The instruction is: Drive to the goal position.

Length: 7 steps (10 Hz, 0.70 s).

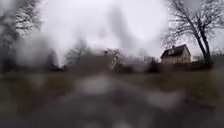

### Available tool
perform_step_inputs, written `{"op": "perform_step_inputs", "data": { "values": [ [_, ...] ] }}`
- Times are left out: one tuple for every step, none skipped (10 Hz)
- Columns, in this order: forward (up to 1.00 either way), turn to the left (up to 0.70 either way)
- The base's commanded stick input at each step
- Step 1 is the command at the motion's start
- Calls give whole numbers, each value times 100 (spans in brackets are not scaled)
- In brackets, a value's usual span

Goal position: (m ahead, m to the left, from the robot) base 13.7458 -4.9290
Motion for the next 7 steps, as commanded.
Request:
{"op": "perform_step_inputs", "data": {
  "values": [
    [85, 6],
    [85, 0],
    [85, 0],
    [85, 0],
    [85, 0],
    [85, 0],
    [85, 0]
  ]
}}
